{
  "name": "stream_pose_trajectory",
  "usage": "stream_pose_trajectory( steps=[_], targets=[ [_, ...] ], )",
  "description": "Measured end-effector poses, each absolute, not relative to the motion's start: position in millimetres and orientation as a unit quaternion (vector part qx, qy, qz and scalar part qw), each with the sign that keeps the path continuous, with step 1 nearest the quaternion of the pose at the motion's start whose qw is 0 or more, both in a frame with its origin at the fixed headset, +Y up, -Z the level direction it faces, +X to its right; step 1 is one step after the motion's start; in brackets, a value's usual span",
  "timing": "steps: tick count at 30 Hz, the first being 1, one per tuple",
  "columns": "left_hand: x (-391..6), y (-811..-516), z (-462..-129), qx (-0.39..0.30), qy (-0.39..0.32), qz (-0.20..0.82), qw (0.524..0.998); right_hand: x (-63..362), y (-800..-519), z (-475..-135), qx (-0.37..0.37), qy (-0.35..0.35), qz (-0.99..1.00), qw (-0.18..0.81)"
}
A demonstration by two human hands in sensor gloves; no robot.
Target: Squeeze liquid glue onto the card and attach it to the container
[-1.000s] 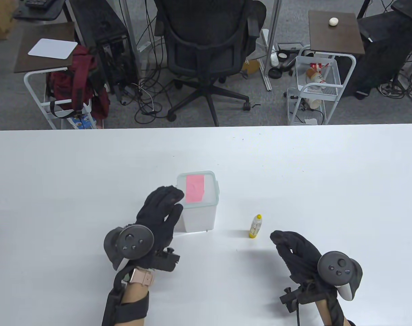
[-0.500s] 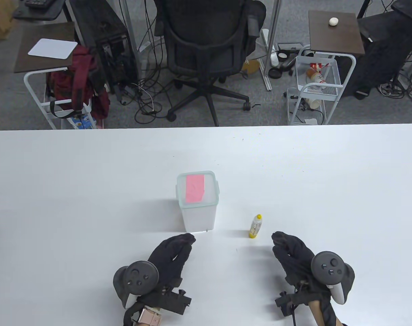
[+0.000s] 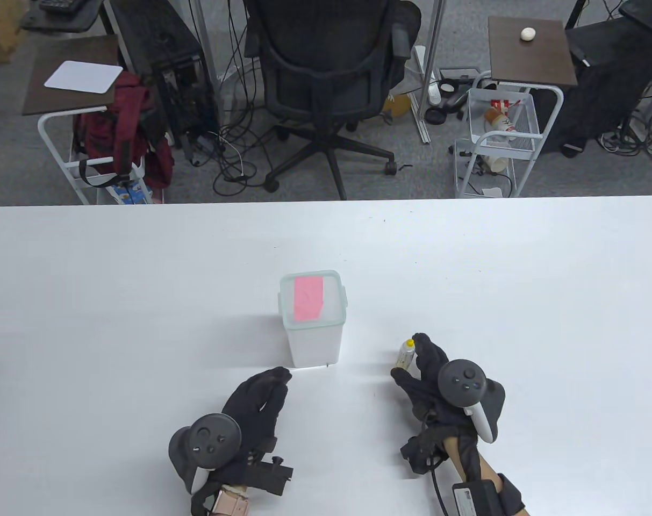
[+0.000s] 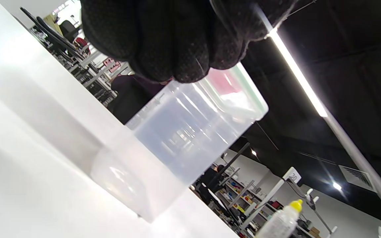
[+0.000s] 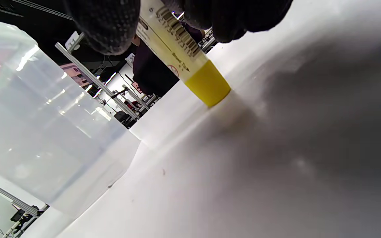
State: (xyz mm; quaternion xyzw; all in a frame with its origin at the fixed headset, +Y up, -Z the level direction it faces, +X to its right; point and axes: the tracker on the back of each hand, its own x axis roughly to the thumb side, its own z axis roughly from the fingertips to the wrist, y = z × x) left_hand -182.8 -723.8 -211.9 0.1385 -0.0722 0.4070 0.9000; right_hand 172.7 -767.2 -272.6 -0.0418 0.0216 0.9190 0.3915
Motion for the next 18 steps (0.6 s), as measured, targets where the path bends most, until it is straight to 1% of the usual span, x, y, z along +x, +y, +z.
stream_pose_trajectory(
  steps=[4, 7, 9, 13, 16, 18],
  targets=[
    [-193, -726, -215, 0.141, -0.049, 0.408, 0.901, 172, -766, -276, -0.045, 0.005, 0.918, 0.393],
    [-202, -729, -218, 0.141, -0.033, 0.396, 0.907, 173, -765, -273, -0.028, -0.006, 0.916, 0.400],
    [-208, -731, -221, 0.138, -0.024, 0.365, 0.920, 172, -762, -266, -0.002, -0.031, 0.915, 0.403],
    [-216, -738, -223, 0.119, -0.009, 0.319, 0.940, 169, -754, -251, 0.040, -0.049, 0.925, 0.375],
    [-216, -745, -227, 0.091, 0.001, 0.279, 0.956, 165, -747, -239, 0.067, -0.053, 0.924, 0.373],
    [-213, -748, -229, 0.062, 0.003, 0.224, 0.973, 164, -744, -230, 0.082, -0.053, 0.922, 0.375]
  ],
)
